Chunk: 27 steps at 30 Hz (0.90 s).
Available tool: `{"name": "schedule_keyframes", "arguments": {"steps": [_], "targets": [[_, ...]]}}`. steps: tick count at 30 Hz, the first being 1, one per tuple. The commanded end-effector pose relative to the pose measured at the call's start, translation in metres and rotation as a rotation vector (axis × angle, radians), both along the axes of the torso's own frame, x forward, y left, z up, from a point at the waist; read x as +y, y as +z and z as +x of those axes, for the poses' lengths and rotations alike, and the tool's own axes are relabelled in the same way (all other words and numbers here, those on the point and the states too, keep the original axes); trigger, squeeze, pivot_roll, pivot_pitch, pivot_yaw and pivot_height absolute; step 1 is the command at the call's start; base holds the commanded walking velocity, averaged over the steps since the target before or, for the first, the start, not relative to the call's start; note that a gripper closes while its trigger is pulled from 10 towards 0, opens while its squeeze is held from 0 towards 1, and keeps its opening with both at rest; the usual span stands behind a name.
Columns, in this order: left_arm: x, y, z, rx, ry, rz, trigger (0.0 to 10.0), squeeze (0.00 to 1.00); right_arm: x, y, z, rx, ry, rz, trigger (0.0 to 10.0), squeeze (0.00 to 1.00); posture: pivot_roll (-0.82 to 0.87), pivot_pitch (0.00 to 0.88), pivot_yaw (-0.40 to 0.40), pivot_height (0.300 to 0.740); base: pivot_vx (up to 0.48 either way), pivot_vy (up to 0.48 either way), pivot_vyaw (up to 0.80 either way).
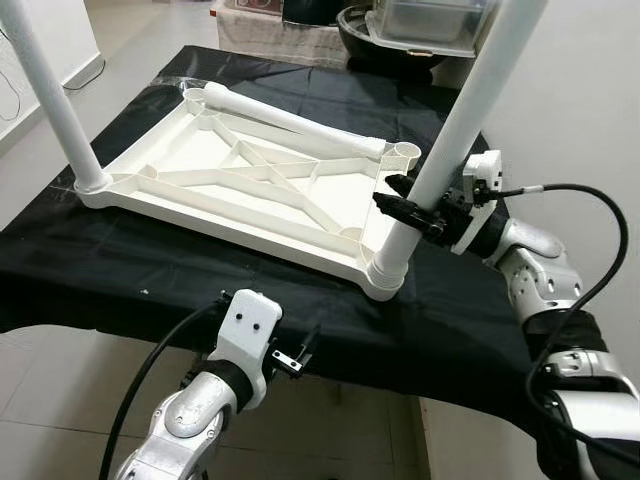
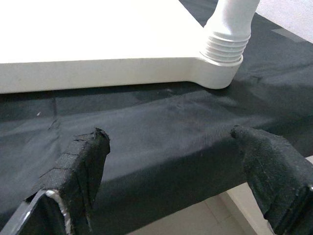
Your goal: Building children table
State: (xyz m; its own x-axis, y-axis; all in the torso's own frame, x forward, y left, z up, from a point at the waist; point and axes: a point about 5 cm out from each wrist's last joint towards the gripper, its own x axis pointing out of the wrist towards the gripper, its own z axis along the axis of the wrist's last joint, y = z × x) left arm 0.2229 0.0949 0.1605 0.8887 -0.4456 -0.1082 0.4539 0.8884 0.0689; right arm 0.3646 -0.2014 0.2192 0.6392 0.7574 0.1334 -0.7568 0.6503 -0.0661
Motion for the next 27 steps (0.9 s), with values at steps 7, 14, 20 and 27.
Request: {"name": "schedule_keyframes", "arguments": {"steps": [7, 14, 20, 27], "targets": [[-0.004, -0.001, 0.011, -0.01, -0.008, -0.009, 10.0, 0.0, -0.03, -0.06, 0.005, 0.255, -0.62, -0.064, 10.0, 0.0, 0.18, 0.152, -0.1, 0.74, 0.0, 0.0, 0.0], [-0.007, 0.001, 0.021, -0.036, -0.015, -0.015, 10.0, 0.0, -0.038, -0.065, -0.005, 0.32, -1.271, 0.106, 10.0, 0.0, 0.17, 0.134, -0.093, 0.74, 0.0, 0.0, 0.0], [-0.011, 0.004, 0.031, -0.06, -0.014, -0.024, 10.0, 0.0, -0.006, -0.049, 0.007, 0.336, -1.584, 0.242, 10.0, 0.0, 0.18, 0.104, -0.093, 0.74, 0.0, 0.0, 0.0], [-0.011, 0.007, 0.034, -0.083, -0.014, -0.026, 10.0, 0.0, 0.019, -0.024, 0.018, 0.287, -1.704, 0.293, 10.0, 0.0, 0.19, 0.085, -0.101, 0.74, 0.0, 0.0, 0.0]]}}
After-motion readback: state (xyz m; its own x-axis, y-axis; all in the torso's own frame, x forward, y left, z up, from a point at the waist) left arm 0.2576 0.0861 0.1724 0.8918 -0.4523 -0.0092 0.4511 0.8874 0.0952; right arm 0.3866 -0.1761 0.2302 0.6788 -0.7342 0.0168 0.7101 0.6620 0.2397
